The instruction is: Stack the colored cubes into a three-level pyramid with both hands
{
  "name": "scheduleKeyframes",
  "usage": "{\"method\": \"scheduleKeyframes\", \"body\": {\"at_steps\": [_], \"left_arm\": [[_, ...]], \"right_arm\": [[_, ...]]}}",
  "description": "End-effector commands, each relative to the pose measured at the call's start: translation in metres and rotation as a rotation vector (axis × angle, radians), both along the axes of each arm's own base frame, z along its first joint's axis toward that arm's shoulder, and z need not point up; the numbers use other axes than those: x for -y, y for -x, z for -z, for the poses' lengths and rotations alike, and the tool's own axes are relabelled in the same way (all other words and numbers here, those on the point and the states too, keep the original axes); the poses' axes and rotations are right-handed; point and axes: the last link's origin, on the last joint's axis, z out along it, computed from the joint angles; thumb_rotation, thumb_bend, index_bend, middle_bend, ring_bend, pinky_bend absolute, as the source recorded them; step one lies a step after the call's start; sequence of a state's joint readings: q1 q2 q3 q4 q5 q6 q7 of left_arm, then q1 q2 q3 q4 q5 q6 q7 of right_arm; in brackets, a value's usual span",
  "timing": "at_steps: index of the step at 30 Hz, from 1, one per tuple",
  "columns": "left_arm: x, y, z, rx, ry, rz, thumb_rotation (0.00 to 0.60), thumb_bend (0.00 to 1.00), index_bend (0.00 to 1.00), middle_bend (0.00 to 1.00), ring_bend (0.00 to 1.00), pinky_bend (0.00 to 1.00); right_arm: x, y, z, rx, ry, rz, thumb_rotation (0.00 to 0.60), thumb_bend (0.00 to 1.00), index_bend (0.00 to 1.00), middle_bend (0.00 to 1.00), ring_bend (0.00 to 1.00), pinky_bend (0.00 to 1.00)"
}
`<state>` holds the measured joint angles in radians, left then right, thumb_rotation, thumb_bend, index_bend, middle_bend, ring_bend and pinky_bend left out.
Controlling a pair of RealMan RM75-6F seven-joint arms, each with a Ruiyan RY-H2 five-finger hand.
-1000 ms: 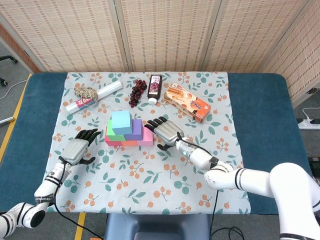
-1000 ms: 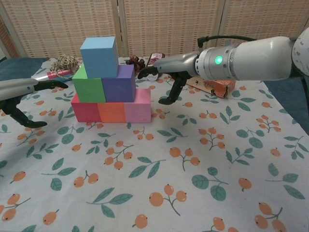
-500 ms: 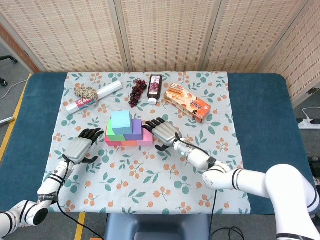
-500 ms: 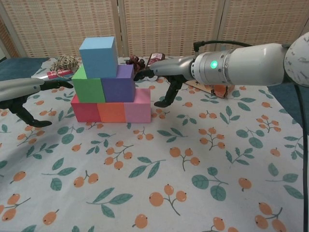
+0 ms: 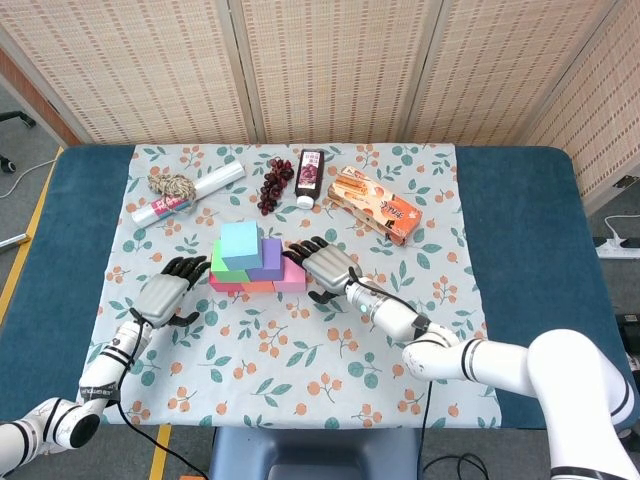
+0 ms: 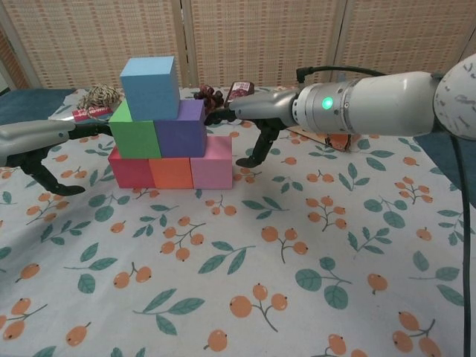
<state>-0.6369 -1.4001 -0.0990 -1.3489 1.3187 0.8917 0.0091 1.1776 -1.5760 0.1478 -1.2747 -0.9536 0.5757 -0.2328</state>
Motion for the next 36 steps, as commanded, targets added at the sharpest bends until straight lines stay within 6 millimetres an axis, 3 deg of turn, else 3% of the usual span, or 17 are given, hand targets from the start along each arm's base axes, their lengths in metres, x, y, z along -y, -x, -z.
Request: {"method": "scheduleKeyframes", "body": {"at_steps": [1,36], "left_arm": [[0.0,0.0,0.0,0.0,0.001,0.0,0.6,0.3,0.02,0.0,0.0,0.0],[-0.004,-0.01,0.004,-0.026,0.012,0.03,0.6,0.3,0.02,0.0,0.0,0.0]], "right_arm": [[0.0,0.001,0.0,-0.002,0.002,0.003,0.528,0.31,0.0,0.0,0.0,0.0],[-0.003,-0.001,0.005,0.008,-0.005,0.015,0.527,0.31,0.0,0.0,0.0,0.0]]}}
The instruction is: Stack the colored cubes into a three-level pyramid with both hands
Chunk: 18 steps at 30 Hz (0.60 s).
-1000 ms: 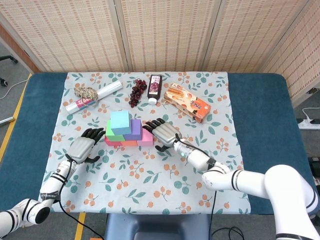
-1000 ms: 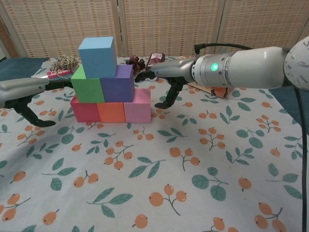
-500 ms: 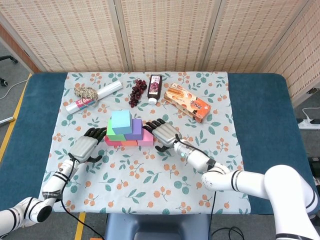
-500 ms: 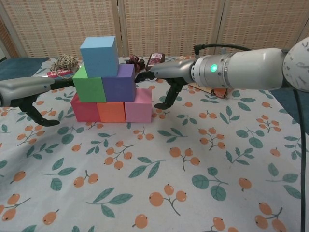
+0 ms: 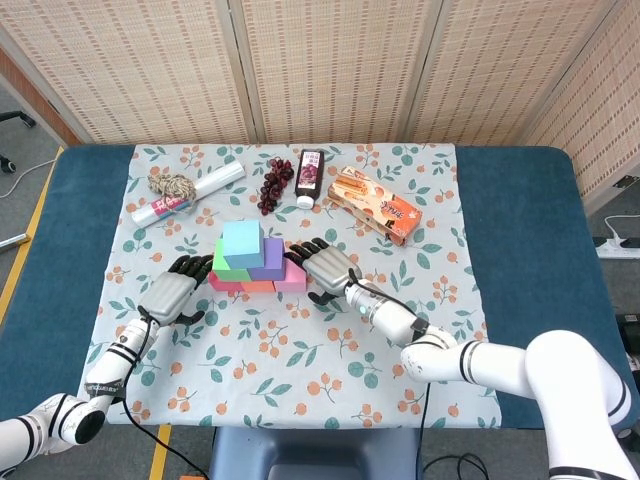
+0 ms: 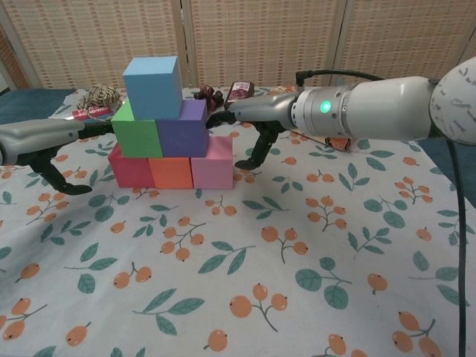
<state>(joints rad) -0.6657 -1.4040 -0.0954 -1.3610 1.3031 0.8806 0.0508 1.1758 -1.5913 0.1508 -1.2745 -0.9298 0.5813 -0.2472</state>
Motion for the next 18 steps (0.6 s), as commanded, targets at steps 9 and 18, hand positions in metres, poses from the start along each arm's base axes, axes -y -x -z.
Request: {"method": "scheduleKeyframes", "body": {"at_steps": [9,18], "left_arm": [[0.001,0.002,0.0,0.003,-0.003,-0.006,0.6,0.3,0.02,0.0,0.0,0.0],[0.004,0.007,-0.004,0.009,-0.011,-0.014,0.6,0.3,0.02,0.0,0.0,0.0]], "right_arm": [[0.0,0.003,-0.004,-0.007,0.011,0.0,0.527,0.31,0.0,0.0,0.0,0.0],[-0.001,0.006,-0.011,-0.006,0.024,0.006,0.528,0.31,0.0,0.0,0.0,0.0]]}}
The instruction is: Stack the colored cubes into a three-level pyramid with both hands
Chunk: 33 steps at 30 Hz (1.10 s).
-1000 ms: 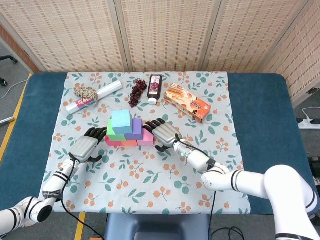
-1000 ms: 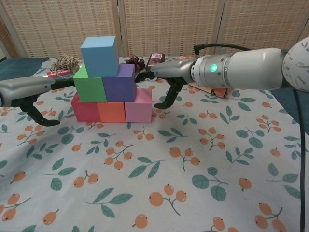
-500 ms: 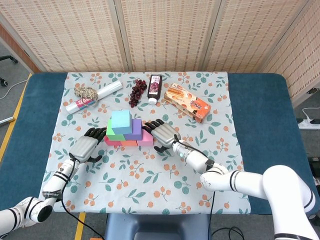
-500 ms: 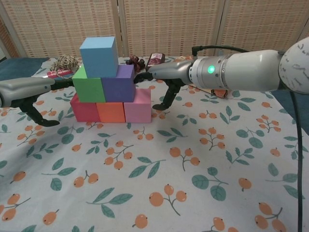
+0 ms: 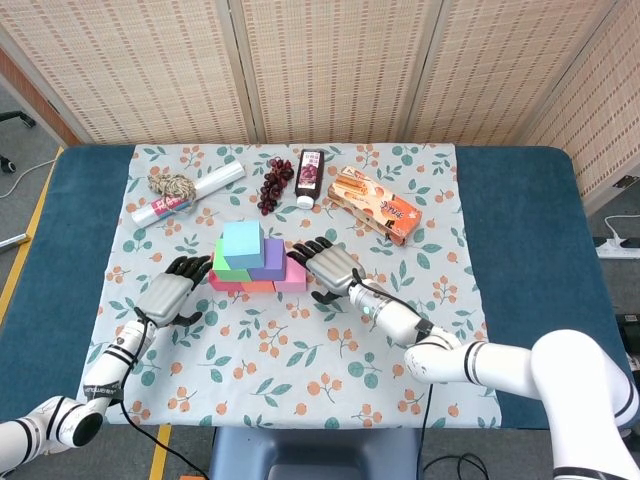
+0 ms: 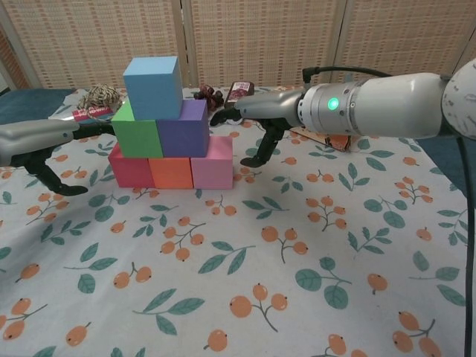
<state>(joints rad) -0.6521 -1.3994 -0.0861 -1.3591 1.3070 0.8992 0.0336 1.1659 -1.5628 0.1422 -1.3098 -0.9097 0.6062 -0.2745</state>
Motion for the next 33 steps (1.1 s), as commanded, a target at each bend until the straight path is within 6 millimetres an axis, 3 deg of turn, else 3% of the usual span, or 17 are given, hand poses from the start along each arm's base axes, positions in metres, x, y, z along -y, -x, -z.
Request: {"method": "scheduleKeyframes", "body": {"at_steps": [1,10,15,22,26,33], "left_arm": [[0.001,0.002,-0.001,0.001,-0.003,-0.002,0.6,0.3,0.02,0.0,0.0,0.0],[0.012,0.025,-0.013,0.005,-0.037,-0.056,0.6,0.3,0.02,0.0,0.0,0.0],[0.016,0.044,-0.009,-0.018,-0.027,-0.106,0.6,0.3,0.02,0.0,0.0,0.0],[0.015,0.052,-0.001,-0.029,-0.011,-0.138,0.6,0.3,0.02,0.0,0.0,0.0],[0.007,0.049,0.014,-0.039,0.018,-0.142,0.6,0.3,0.02,0.0,0.0,0.0],[0.002,0.04,0.019,-0.035,0.023,-0.117,0.6,0.3,0.02,0.0,0.0,0.0]], "right_arm": [[0.0,0.001,-0.003,0.001,0.006,0.002,0.527,0.31,0.0,0.0,0.0,0.0],[-0.007,0.029,-0.028,-0.033,0.023,0.038,0.527,0.31,0.0,0.0,0.0,0.0],[-0.012,0.049,-0.032,-0.066,0.012,0.077,0.527,0.31,0.0,0.0,0.0,0.0],[-0.013,0.058,-0.025,-0.078,-0.005,0.097,0.526,0.31,0.0,0.0,0.0,0.0],[-0.009,0.054,-0.004,-0.086,-0.034,0.095,0.527,0.31,0.0,0.0,0.0,0.0],[-0.006,0.046,0.013,-0.08,-0.049,0.085,0.527,0.31,0.0,0.0,0.0,0.0]]}}
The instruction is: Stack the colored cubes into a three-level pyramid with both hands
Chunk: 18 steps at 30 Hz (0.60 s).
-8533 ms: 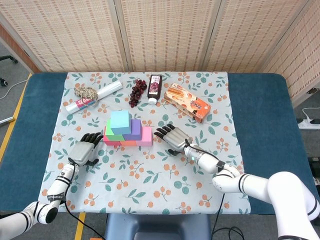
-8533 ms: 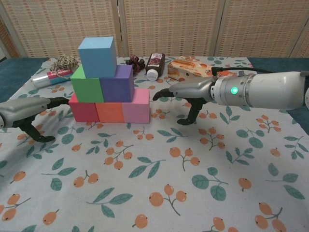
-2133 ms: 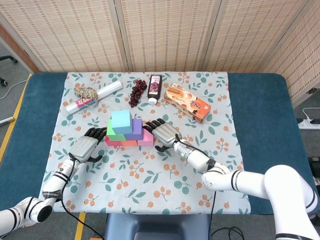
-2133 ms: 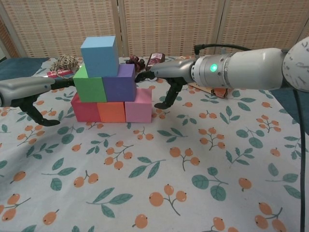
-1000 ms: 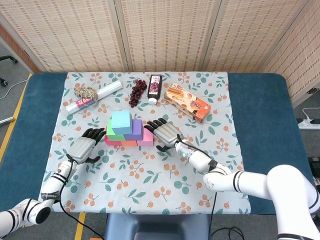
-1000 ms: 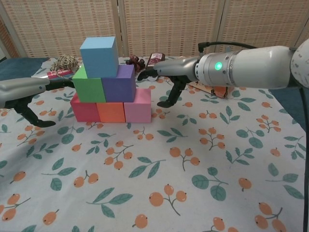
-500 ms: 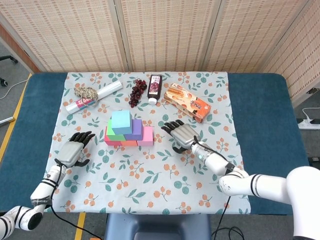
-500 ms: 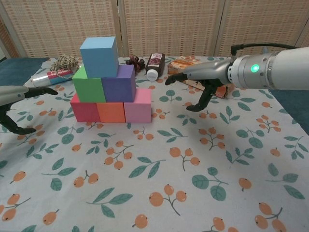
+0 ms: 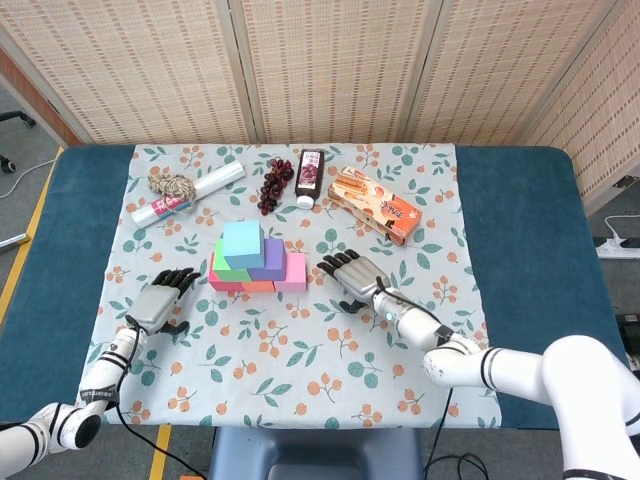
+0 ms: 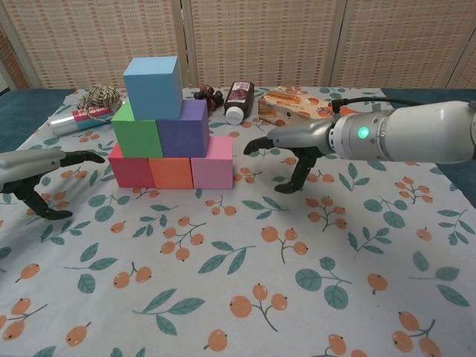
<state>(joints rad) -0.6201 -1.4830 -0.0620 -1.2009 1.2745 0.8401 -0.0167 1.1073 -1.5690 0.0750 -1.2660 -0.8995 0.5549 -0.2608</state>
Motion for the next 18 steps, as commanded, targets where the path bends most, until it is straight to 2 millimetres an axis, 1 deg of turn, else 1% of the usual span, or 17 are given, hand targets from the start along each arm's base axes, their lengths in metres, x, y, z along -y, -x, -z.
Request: {"method": "scheduleKeyframes", "body": {"at_steps": [1,9,18], "left_arm": [[-0.001,-0.002,0.001,0.001,0.002,0.007,0.6,0.3,0.02,0.0,0.0,0.0],[-0.002,-0.01,0.006,-0.007,0.024,0.029,0.6,0.3,0.02,0.0,0.0,0.0],[-0.002,-0.014,0.01,-0.018,0.04,0.043,0.6,0.3,0.02,0.0,0.0,0.0]], "right_arm": [[0.001,-0.005,0.006,0.007,-0.008,-0.006,0.527,0.31,0.0,0.0,0.0,0.0],[0.005,-0.009,0.015,0.006,-0.012,-0.01,0.527,0.31,0.0,0.0,0.0,0.0],[0.006,-0.011,0.019,0.013,-0.015,-0.011,0.527,0.31,0.0,0.0,0.0,0.0]]}}
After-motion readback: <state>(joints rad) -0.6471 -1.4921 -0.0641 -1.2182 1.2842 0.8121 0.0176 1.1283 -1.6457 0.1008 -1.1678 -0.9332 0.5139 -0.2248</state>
